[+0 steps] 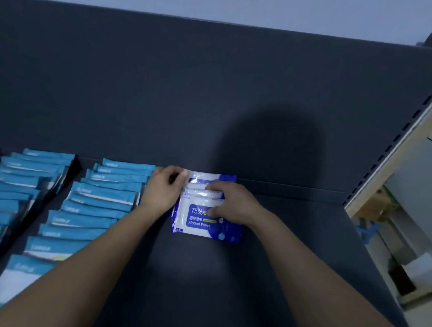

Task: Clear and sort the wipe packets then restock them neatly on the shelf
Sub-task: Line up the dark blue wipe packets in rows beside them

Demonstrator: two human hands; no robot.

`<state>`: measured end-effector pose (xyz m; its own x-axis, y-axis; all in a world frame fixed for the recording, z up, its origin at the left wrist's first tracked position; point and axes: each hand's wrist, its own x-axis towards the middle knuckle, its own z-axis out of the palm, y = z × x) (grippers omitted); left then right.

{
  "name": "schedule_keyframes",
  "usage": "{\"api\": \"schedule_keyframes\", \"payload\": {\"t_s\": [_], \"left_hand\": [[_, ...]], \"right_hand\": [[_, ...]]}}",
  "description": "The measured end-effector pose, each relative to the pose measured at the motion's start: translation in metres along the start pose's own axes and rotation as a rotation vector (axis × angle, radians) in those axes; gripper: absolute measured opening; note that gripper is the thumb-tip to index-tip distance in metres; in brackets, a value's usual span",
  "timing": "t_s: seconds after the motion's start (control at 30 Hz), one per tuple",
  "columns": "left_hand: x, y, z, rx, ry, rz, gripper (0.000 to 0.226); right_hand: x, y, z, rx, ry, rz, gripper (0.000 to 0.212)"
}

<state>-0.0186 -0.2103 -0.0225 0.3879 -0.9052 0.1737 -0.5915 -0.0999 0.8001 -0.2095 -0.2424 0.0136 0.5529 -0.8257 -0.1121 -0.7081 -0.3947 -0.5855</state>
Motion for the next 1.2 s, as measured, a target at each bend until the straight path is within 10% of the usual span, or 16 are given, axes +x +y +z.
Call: {"api": "schedule_keyframes", "payload": {"t_s": [0.13, 0.33, 0.57, 0.87, 1.2], "left_hand": [[-0.012, -0.016, 0.007, -0.178, -0.274, -0.136, 0.082], [-0.027, -0.001, 0.0, -0.473, -0.401, -0.157, 0.071], [-0.034, -0.004, -0.003, -0.122, -0.487, -0.232, 0.11], [-0.054, 0.032, -0.052, 0.486, -0.147, 0.131, 0.054], [-0.151, -0.031, -0.223, 1.129, 0.239, -0.112, 0.028]], "right_hand": [[0.003, 0.004, 0.014, -0.086, 0.134, -0.032, 0.07], [-0.006, 0.012, 0.017, -0.031, 0.075, 0.199, 0.095], [-0.011, 0.008, 0.026, -0.22, -0.037, 0.203, 0.122], [-0.013, -0.04, 0.042, -0.24, 0.39, -0.207, 0.064], [-0.021, -0.189, 0.12, -0.344, 0.286, -0.594, 0.048]]}}
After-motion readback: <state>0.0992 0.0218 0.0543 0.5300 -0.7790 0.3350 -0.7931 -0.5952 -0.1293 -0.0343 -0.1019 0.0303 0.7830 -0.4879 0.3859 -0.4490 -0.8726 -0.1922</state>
